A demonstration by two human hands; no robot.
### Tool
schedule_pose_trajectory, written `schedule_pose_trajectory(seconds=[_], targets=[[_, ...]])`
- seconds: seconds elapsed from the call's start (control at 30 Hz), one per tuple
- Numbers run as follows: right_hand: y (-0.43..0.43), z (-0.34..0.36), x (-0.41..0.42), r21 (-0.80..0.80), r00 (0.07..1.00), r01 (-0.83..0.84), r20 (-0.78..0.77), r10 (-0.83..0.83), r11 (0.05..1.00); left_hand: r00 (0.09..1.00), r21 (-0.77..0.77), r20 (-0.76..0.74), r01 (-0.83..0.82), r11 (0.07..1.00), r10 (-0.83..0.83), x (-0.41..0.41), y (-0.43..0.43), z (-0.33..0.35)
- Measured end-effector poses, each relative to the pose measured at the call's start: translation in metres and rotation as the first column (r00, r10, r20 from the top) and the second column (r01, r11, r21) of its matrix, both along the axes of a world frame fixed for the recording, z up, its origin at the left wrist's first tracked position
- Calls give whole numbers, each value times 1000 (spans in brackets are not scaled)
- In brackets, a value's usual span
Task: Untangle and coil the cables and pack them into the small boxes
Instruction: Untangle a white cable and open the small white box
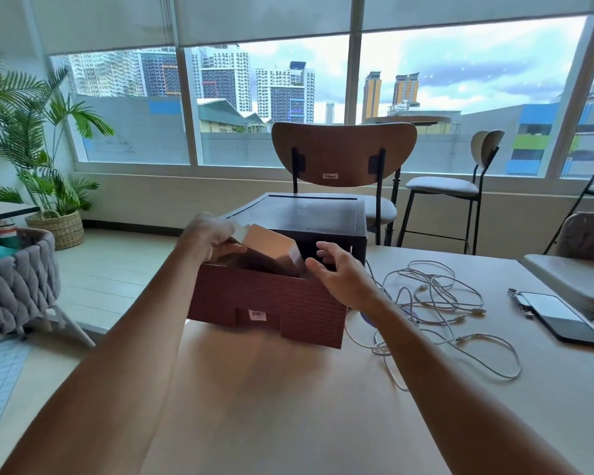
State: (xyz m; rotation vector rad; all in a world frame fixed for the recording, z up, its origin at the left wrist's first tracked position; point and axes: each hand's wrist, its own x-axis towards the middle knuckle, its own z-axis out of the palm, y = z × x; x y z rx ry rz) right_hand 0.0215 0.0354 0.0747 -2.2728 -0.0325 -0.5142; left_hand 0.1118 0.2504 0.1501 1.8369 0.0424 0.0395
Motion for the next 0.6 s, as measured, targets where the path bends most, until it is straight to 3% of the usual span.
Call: schedule_pose_trajectory(seconds=[0.2, 0.37, 0.47, 0.6], targets=[[-2, 8, -7, 270, 995, -63, 94, 38, 961, 990, 108, 92, 101, 989, -111, -21, 20, 18], [-1, 18, -27, 517, 982, -157, 169, 80, 841, 931, 116, 248, 245, 962, -267, -46, 27, 30], [-1, 18, -40, 521, 969, -229, 198, 145, 822, 882, 133, 326, 314, 940, -341, -54, 29, 21], [1, 12, -67, 465, 963, -236, 232, 140, 853, 823, 23, 401, 429, 903, -402, -59, 36, -14]])
